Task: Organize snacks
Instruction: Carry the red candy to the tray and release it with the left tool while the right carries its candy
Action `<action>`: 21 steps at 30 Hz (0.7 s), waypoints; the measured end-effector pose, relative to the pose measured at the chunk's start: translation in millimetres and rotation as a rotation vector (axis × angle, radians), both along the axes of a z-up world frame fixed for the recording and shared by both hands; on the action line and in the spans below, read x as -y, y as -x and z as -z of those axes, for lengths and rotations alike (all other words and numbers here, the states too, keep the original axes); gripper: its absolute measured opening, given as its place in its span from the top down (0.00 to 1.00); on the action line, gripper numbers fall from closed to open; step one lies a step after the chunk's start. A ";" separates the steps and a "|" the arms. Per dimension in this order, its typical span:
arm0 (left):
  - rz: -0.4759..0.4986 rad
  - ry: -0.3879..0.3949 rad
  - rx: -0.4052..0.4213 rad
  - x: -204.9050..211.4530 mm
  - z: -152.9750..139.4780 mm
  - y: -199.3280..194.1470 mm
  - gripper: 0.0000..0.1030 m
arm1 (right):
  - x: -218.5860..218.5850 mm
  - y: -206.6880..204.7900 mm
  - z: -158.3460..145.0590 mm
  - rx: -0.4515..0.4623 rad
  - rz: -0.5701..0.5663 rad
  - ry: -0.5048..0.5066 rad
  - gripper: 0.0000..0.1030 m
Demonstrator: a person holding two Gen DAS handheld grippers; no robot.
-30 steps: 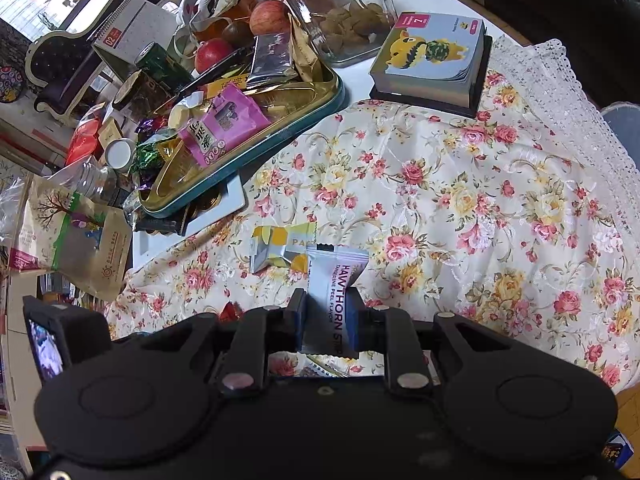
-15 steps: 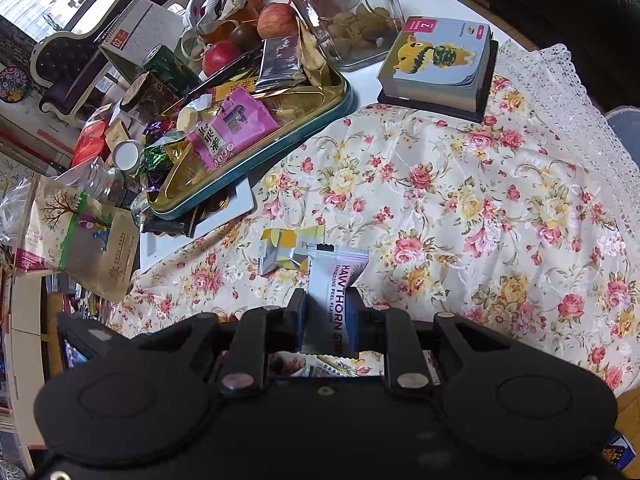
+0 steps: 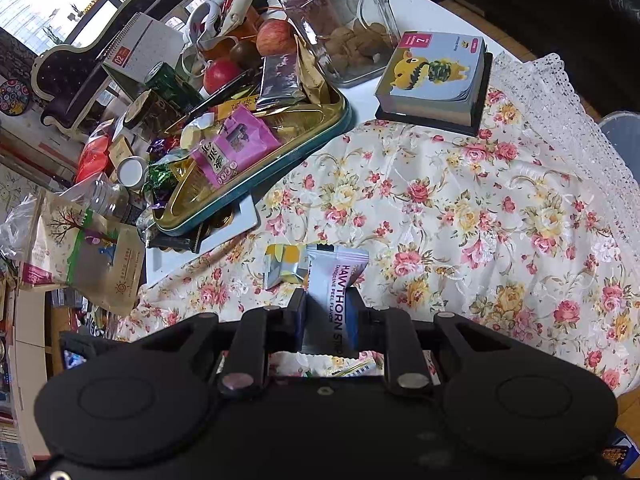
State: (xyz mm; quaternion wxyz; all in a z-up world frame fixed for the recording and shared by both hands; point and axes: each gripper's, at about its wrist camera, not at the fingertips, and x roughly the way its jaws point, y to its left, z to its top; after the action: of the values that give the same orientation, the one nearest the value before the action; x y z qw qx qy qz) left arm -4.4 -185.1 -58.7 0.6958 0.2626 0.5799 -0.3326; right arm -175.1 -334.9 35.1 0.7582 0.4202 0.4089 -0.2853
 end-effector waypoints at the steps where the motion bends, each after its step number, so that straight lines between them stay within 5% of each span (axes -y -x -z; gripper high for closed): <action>1: -0.028 0.021 -0.010 -1.4 -8.9 -3.8 0.60 | -0.2 -0.5 -0.5 0.001 0.000 0.001 0.79; 7: -0.223 0.145 -0.013 -25.7 -63.0 -28.2 0.60 | 1.5 -3.1 -2.4 0.007 0.019 -0.004 0.79; 21: -0.561 0.131 0.137 -142.7 -118.8 -96.3 0.60 | -42.5 -50.4 -7.4 -0.003 -0.085 0.030 0.79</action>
State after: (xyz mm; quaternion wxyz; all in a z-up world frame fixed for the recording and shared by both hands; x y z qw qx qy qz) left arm 91.9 -42.4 60.1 0.8137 0.0684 0.5586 -0.1456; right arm -124.7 -292.4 42.6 0.7752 0.3906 0.4233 -0.2595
